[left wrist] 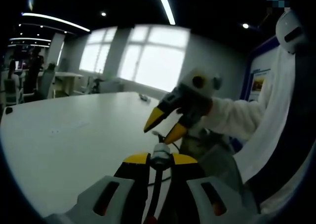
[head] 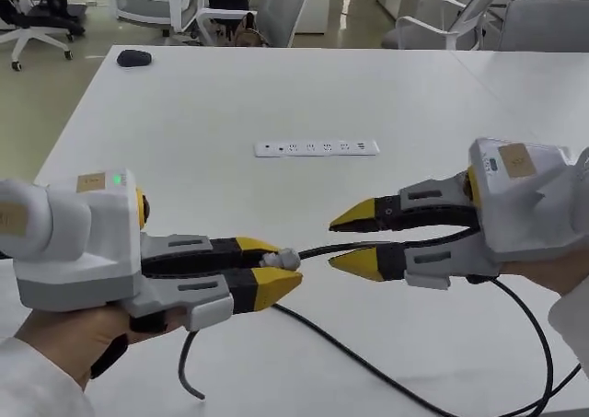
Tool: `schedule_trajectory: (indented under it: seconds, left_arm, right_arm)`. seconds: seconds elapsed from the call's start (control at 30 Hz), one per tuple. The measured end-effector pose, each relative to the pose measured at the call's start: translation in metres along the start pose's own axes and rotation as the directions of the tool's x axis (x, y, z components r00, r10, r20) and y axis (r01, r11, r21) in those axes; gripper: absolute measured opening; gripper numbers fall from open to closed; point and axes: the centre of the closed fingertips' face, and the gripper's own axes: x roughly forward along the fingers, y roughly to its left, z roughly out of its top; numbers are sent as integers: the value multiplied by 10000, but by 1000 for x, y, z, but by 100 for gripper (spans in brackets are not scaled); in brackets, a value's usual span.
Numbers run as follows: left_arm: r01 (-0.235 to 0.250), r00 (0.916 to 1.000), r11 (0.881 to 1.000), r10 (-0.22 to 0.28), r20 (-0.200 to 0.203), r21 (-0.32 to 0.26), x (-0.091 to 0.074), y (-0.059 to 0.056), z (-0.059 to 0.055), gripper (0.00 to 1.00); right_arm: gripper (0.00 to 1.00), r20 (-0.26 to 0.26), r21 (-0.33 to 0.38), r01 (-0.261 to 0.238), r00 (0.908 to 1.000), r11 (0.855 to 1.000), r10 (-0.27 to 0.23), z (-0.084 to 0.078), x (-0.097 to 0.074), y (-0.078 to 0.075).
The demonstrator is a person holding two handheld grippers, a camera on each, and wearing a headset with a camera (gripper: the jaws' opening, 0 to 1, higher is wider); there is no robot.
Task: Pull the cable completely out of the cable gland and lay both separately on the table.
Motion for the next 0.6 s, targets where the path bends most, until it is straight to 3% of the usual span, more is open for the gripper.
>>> schedule_trajectory:
  seconds: [0.23,0.6]
  left_arm:
    - [6,10000,10000,-6,-17,26,0,-1,-1,17]
    - [-50,9999,10000,51,89,-64,-1,1,0,17]
  right_arm:
    - [9,39,-173,-469,9989,9988,469,2,8,7]
    - [5,-37,-245,-518,9987,9984,517,-5,9,7]
